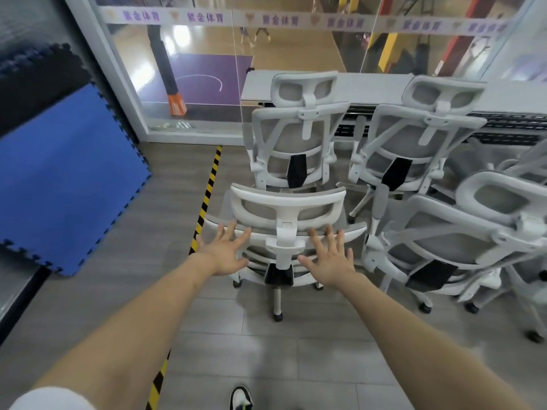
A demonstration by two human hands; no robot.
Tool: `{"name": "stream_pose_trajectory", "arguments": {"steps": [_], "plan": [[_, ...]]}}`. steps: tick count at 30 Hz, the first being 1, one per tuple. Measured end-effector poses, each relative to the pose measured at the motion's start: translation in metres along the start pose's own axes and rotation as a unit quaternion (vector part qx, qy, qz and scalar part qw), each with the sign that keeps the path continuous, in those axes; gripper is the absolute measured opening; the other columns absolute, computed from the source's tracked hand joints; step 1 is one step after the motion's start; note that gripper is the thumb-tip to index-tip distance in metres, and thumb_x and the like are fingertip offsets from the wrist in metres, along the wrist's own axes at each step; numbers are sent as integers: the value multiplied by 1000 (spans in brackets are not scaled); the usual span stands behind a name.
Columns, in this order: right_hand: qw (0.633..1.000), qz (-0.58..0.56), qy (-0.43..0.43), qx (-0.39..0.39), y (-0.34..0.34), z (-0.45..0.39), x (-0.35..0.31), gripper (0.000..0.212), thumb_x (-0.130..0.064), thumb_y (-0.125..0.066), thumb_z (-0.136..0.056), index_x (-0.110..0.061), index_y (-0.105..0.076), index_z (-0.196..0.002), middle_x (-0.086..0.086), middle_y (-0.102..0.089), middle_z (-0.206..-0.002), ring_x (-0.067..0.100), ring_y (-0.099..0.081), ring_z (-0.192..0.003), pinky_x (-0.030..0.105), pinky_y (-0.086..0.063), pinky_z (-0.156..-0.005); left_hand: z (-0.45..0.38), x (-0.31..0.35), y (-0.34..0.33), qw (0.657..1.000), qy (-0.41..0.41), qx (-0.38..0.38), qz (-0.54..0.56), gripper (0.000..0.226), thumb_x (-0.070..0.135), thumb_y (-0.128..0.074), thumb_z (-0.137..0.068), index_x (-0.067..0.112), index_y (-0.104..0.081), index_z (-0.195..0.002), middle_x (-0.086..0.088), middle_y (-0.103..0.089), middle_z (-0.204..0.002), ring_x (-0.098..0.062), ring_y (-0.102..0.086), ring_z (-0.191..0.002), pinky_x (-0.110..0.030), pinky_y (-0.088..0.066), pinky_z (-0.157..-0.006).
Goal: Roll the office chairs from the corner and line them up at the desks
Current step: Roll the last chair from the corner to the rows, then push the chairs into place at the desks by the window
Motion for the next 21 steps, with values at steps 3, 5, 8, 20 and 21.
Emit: {"name": "stream_pose_trajectory", "arguments": {"steps": [3,5,8,20,21], "plan": [[1000,-11,-6,-5,5,-5,-5,83,-82,-27,-93,-55,21,-155,0,34,-167,32,37,-150,65,2,-124,-4,-4,6,1000,-5,3,1,85,73,-38,-98,52,20,-156,4,35,-167,-30,26,-155,-79,4,-114],[1000,-12,-10,1,10,-6,-5,82,-81,-28,-94,-54,19,-156,0,32,-168,32,36,-151,65,0,-124,-6,0,8,1000,-10,7,1,87,76,-37,-97,50,21,-157,3,36,-166,-31,28,-155,-80,4,-113],[1000,-18,-11,0,18,-3,-6,79,-78,-32,-96,-54,11,-158,-1,25,-170,30,29,-154,63,-6,-125,-7,3,9,1000,-9,17,6,85,74,-34,-99,47,18,-160,1,34,-167,-32,26,-155,-79,3,-115],[909,-1,48,414,160,55,-55,20,-32,-56,-100,-21,-67,-113,-6,-67,-109,21,-60,-107,41,-50,-88,72,54,138,901,-97,421,46,39,47,-39,-104,27,-54,-134,2,-49,-139,-18,-52,-126,-40,-46,-104],[906,-1,53,420,167,54,-59,23,-32,-57,-100,-19,-68,-115,-5,-68,-113,21,-60,-109,42,-51,-89,73,55,149,894,-98,434,46,39,46,-40,-104,27,-54,-135,0,-49,-141,-19,-51,-128,-40,-44,-105]]}}
Point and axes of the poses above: each hand's wrist, its own z-axis away from the middle knuckle, its own y-axis out of the back of the hand, x = y × z, the point moved 8 cm from there along -z, towards the middle knuckle
